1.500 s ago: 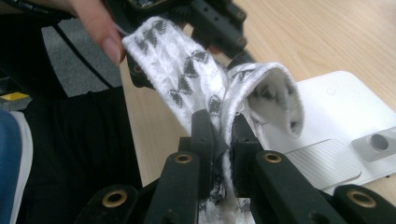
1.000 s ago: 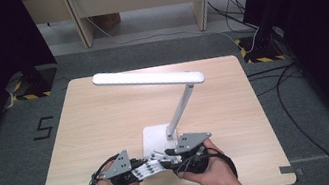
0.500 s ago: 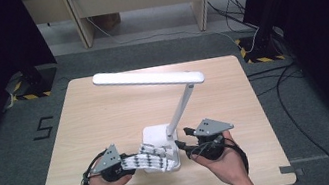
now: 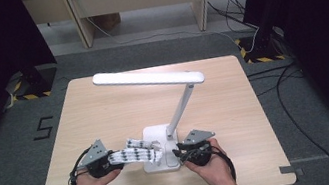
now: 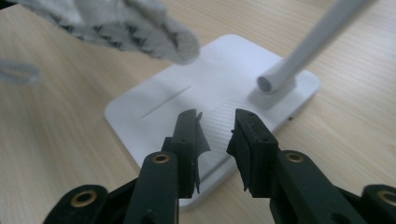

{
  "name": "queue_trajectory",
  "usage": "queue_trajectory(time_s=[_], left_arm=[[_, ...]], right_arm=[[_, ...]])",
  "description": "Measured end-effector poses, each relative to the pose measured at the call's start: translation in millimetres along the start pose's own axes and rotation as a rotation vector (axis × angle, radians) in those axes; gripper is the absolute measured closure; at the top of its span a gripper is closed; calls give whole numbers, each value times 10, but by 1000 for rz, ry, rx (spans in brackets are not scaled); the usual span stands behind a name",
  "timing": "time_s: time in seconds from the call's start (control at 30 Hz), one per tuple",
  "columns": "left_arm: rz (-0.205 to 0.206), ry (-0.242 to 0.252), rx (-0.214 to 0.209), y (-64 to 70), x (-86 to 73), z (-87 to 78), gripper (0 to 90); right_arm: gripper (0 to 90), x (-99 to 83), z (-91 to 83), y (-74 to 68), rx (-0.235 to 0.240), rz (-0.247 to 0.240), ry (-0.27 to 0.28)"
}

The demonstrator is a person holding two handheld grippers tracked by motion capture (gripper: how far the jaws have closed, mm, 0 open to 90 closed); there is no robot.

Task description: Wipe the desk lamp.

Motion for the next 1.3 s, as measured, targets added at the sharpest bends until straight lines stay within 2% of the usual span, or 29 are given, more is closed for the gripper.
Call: queue_trajectory(time_s=[0.1, 0.2, 0.47, 0.63, 0.8, 0.9, 1.03, 1.3], left_arm=[[-14, 19, 11, -31, 68, -48, 826], [-34, 39, 24, -65, 152, -118, 826], [-52, 70, 56, -153, 394, -325, 826], [-63, 84, 69, -188, 552, -419, 827], [-68, 100, 69, -190, 687, -505, 827], [-68, 108, 75, -204, 756, -549, 827], [-66, 123, 85, -239, 832, -595, 828], [-68, 171, 116, -319, 1014, -719, 827]], right_arm=[[798, -4, 81, -82, 23, -22, -20], [832, -20, 162, -120, 33, -29, -42], [827, 3, 266, -100, 24, -17, -51], [790, 11, 318, -72, 18, -15, -69], [664, -25, 354, -33, 7, -10, -84], [617, -51, 368, -6, -5, -13, -88], [597, -60, 379, 7, -11, -9, -88], [587, -67, 379, 17, -17, -35, -89]])
Point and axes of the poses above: each handheld gripper's, and its own axes: z roughly forward along the jaws, x roughly out of its top, y roughly to its right, the point moved 7 cm from there along z, roughly forward along the jaws, and after that the axes turned 2 degrees about x, right-handed, at the moved point
